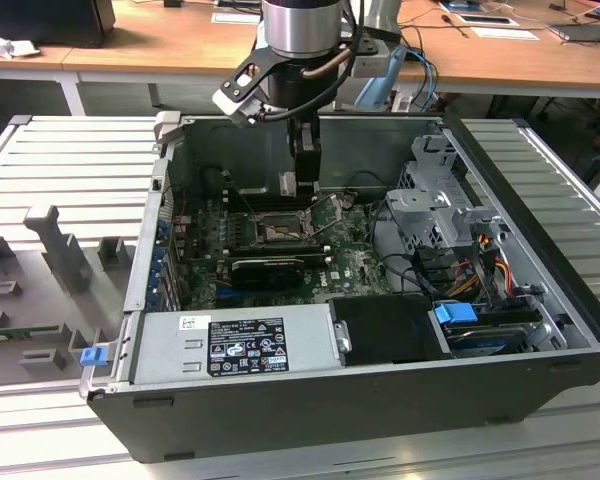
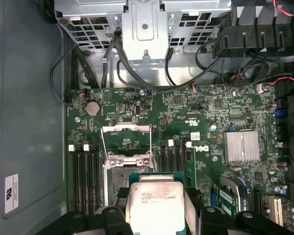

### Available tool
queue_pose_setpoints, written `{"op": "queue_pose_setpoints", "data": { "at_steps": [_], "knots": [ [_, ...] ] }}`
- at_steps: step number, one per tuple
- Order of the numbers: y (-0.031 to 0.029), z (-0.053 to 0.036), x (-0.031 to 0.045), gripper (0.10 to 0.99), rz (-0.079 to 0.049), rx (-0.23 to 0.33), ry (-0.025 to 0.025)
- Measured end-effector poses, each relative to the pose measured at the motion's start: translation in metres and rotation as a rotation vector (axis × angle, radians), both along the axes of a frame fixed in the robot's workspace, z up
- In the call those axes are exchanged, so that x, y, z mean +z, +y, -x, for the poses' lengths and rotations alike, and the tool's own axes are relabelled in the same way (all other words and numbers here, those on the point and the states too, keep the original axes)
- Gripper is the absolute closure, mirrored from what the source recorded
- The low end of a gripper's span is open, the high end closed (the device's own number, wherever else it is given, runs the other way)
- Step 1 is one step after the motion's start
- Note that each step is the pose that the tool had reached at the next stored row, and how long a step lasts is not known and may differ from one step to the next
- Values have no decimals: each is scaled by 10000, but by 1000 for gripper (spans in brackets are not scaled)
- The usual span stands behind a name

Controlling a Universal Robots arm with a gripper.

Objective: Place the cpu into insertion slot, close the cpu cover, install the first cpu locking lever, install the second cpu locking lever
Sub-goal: 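Place the cpu into insertion slot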

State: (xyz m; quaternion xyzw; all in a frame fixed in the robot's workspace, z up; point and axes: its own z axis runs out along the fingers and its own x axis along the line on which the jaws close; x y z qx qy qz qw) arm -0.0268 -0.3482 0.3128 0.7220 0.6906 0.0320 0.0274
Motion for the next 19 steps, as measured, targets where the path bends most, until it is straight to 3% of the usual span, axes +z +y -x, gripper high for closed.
{"op": "queue_pose_setpoints", "data": {
  "at_steps": [11, 19],
  "knots": [
    [0, 5, -243, 557, -17, 376, 2],
    [0, 8, -341, 557, -18, 376, 3]
  ]
}}
